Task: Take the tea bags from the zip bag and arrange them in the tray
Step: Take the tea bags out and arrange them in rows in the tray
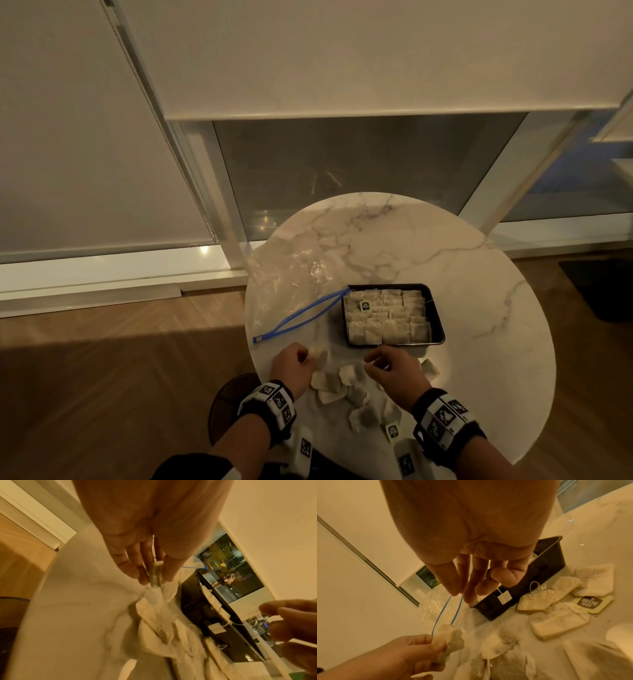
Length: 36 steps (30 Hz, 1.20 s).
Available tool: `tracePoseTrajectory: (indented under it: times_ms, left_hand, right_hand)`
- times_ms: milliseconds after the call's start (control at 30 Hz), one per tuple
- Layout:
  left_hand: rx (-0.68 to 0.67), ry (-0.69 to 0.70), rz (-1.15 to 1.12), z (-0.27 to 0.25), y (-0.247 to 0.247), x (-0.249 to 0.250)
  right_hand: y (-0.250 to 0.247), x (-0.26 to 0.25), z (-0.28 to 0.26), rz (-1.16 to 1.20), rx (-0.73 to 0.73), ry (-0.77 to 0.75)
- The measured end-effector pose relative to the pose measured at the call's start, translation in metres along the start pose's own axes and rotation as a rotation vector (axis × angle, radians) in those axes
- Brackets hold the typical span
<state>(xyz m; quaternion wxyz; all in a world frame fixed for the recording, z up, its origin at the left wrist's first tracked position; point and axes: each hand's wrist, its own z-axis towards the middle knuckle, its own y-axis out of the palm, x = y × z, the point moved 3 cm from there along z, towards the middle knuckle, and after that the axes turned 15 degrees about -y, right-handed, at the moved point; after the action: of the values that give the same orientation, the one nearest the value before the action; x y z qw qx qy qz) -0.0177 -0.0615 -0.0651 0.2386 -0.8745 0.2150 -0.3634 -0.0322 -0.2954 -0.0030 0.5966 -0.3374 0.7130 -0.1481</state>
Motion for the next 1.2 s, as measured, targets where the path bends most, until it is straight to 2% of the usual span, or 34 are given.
tracePoseTrajectory:
  times_ms: [133, 233, 300, 500, 667, 767, 933, 1000, 1100, 1133, 1200]
  left_hand:
    - [-0.067, 0.072, -0.160, -0.010, -0.009, 0.010]
    - [-0.234, 0.102, -0.362, -0.024, -0.013, 0.025]
    - [-0.299, 0.117, -0.428, -0.034, -0.016, 0.034]
    - [-0.360, 0.142, -0.528, -0.057, -0.024, 0.056]
    - [-0.363, 0.164, -0.538, -0.069, -0.027, 0.066]
    - [-0.349, 0.131, -0.523, -0.075, -0.026, 0.072]
    - [-0.288, 0.113, -0.557, -0.083, -0.017, 0.084]
    - [-0.209, 0.126, -0.607, -0.084, -0.018, 0.086]
    - [-0.070, 0.125, -0.616, -0.081, -0.020, 0.087]
    - [-0.055, 0.119, -0.619, -0.081, -0.020, 0.088]
    - [-0.060, 0.123, -0.611, -0.084, -0.018, 0.093]
  right_hand:
    - [0.004, -0.013, -0.001, 0.023, 0.019, -0.009]
    - [0.006, -0.022, 0.000, 0.107, 0.071, -0.026]
    - [0.007, -0.027, 0.003, 0.210, 0.097, -0.033]
    - [-0.004, -0.036, 0.008, 0.332, 0.209, -0.100]
    - [-0.017, -0.040, 0.011, 0.344, 0.220, -0.143]
    - [-0.026, -0.042, 0.010, 0.373, 0.189, -0.168]
    - [-0.043, -0.046, 0.002, 0.413, 0.071, -0.234]
    - [-0.051, -0.041, 0.001, 0.409, 0.075, -0.205]
    - [-0.068, -0.023, -0.001, 0.131, 0.229, -0.093]
    - [-0.071, -0.020, -0.004, 0.046, 0.228, -0.063]
    - [-0.069, -0.018, -0.007, 0.034, 0.112, -0.087]
